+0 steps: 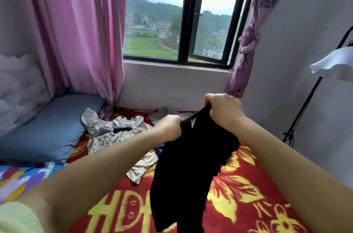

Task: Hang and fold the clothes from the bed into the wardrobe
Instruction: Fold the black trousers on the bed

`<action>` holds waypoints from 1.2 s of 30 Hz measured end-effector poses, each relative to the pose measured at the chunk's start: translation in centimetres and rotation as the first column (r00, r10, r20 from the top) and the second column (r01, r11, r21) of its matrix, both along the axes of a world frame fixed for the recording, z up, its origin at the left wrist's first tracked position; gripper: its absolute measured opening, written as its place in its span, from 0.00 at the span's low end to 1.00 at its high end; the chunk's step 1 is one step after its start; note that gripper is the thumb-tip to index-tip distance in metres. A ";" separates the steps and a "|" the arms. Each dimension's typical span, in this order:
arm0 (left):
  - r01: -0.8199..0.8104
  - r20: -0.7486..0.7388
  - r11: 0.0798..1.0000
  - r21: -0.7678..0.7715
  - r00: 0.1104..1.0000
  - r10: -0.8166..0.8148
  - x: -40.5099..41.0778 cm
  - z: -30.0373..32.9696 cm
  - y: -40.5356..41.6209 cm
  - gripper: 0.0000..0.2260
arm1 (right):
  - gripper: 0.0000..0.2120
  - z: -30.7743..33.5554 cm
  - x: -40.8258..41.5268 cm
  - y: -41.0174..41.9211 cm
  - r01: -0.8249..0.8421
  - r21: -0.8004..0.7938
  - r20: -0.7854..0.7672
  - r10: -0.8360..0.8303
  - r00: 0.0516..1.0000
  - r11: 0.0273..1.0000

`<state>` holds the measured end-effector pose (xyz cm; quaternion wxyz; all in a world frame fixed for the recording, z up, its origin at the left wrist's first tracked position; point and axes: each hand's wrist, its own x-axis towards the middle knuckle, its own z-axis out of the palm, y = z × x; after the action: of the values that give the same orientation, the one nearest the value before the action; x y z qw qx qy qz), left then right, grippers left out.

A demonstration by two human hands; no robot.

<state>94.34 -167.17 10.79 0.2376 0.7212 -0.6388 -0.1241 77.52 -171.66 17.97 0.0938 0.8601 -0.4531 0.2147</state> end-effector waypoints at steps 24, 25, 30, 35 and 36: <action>0.267 -0.566 0.964 -0.006 0.794 -0.224 16.7 9.2 8.5 0.35 | 0.17 6.1 -9.2 -3.5 -0.462 0.838 0.328 0.407 0.852 0.292; 0.317 -0.604 0.948 0.019 0.759 -0.242 17.4 9.4 8.8 0.34 | 0.14 6.0 -9.3 -3.5 -0.509 0.804 0.375 0.404 0.835 0.306; 0.330 -0.672 0.938 -0.108 0.671 -0.313 17.5 10.1 9.2 0.11 | 0.13 4.8 -8.1 -3.0 -0.596 0.597 0.601 0.193 0.776 0.537; 0.047 -0.561 0.987 -0.155 0.818 -0.127 14.7 9.7 8.0 0.12 | 0.15 3.2 -4.7 -3.3 -0.305 0.396 0.467 0.096 0.879 0.866; -0.025 -0.576 0.991 -0.131 0.815 -0.056 14.0 9.6 7.7 0.11 | 0.16 3.0 -3.9 -3.2 -0.251 0.385 0.463 0.049 0.885 0.888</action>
<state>108.31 -159.49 20.39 0.4668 0.6268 -0.5489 -0.2964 73.63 -174.86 21.02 -0.2226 0.8209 -0.4291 0.3042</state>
